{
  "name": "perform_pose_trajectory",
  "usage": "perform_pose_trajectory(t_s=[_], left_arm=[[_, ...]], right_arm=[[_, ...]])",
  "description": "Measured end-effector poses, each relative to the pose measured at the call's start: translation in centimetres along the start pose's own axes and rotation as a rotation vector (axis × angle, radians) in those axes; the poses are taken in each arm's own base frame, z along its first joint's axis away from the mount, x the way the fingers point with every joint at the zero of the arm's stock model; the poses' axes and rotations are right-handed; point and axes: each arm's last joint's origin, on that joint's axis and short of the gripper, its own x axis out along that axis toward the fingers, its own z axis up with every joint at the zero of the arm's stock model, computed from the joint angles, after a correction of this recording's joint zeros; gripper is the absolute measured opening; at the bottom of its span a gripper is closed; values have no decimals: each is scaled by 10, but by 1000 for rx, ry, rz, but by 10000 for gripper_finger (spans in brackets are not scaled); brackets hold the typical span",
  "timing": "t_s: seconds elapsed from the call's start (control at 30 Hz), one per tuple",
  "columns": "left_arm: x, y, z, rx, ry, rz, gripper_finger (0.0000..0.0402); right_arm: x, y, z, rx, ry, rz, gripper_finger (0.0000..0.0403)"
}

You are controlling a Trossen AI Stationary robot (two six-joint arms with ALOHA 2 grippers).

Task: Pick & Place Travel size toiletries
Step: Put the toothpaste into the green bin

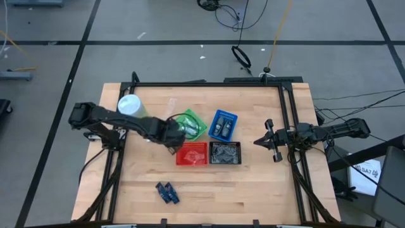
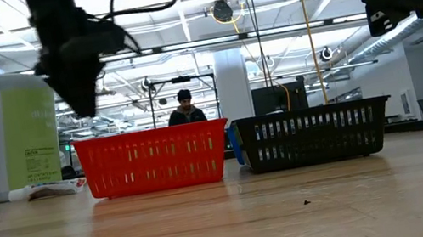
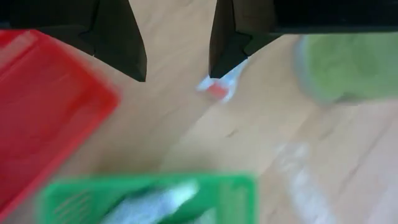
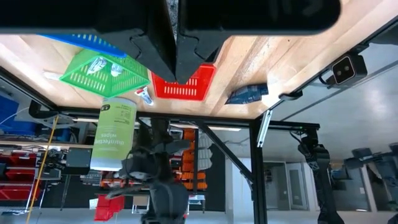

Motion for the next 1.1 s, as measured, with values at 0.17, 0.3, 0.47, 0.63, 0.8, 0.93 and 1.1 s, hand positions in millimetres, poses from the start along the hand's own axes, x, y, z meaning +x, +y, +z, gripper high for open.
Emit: perform_pose_trajectory(t_s=[0.17, 0.3, 0.47, 0.63, 0.8, 0.93, 1.1], left_arm=[[-4, 3, -14, -35, 53, 103, 173], [-5, 4, -20, 11, 82, 138, 173], [-5, -1, -24, 112, 80, 122, 173], [6, -4, -24, 121, 113, 151, 173], [30, 5, -35, 144, 171, 203, 173], [54, 13, -45, 116, 215, 180, 173], [76, 22, -55, 104, 231, 182, 173]], right_arm=[[0, 0, 0, 0, 0, 0, 0], [0, 0, 0, 0, 0, 0, 0], [0, 0, 0, 0, 0, 0, 0], [0, 0, 0, 0, 0, 0, 0], [0, 0, 0, 0, 0, 0, 0], [0, 0, 0, 0, 0, 0, 0], [0, 0, 0, 0, 0, 0, 0]])
